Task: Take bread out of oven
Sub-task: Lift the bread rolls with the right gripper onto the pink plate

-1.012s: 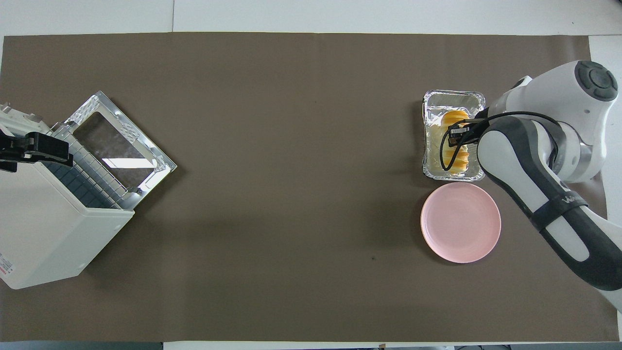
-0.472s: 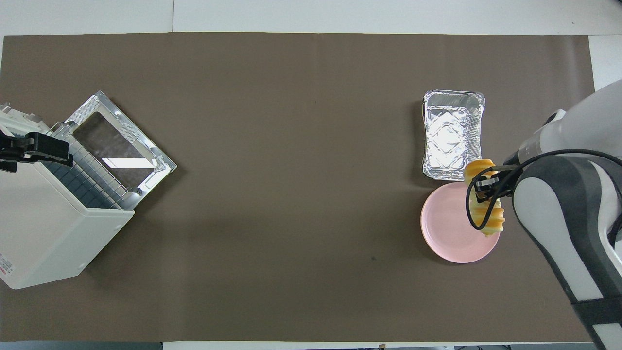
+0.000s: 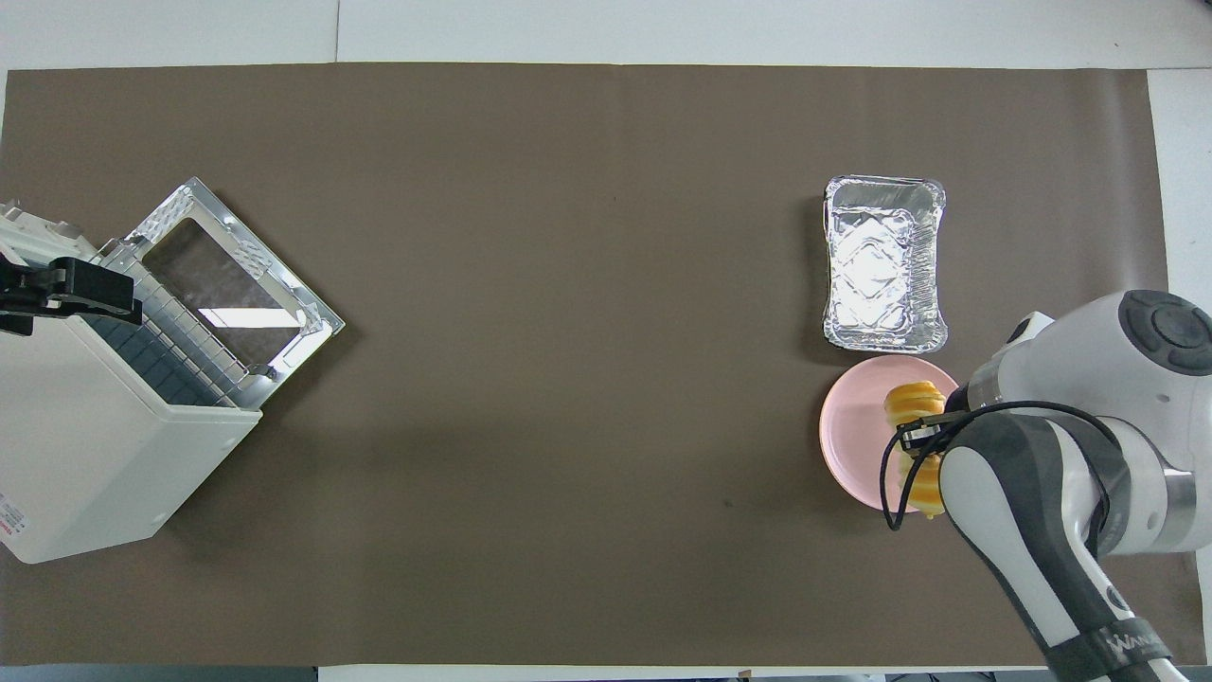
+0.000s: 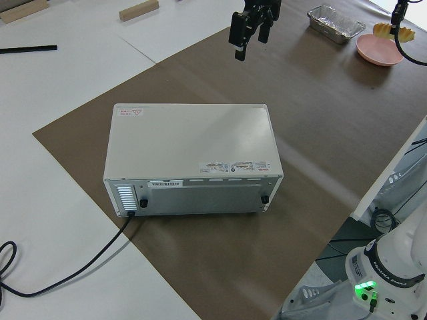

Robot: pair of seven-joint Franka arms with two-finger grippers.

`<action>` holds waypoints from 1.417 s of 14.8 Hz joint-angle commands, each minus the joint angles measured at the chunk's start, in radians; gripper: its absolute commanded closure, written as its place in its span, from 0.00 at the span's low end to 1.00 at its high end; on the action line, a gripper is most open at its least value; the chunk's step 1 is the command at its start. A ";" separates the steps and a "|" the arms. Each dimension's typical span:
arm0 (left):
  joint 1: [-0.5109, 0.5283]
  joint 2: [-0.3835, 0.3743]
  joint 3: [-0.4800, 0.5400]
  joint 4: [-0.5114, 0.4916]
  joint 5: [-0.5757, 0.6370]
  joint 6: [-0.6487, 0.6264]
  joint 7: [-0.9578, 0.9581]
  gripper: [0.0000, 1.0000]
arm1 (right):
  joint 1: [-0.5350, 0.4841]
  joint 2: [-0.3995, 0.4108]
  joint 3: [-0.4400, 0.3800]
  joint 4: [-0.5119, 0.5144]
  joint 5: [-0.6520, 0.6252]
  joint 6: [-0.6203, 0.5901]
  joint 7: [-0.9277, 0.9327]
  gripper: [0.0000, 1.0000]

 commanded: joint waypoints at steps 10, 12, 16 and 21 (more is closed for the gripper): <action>0.004 -0.013 0.001 -0.006 -0.015 -0.001 -0.007 0.00 | 0.002 0.048 0.006 -0.100 0.034 0.235 -0.028 1.00; 0.004 -0.013 0.001 -0.006 -0.015 -0.001 -0.008 0.00 | 0.007 0.048 0.006 -0.102 0.035 0.235 -0.028 1.00; 0.004 -0.013 0.001 -0.006 -0.015 -0.001 -0.007 0.00 | 0.028 0.048 0.006 -0.102 0.035 0.235 0.010 0.97; 0.004 -0.013 0.001 -0.006 -0.015 -0.001 -0.007 0.00 | 0.028 0.054 0.006 -0.088 0.034 0.226 0.012 0.00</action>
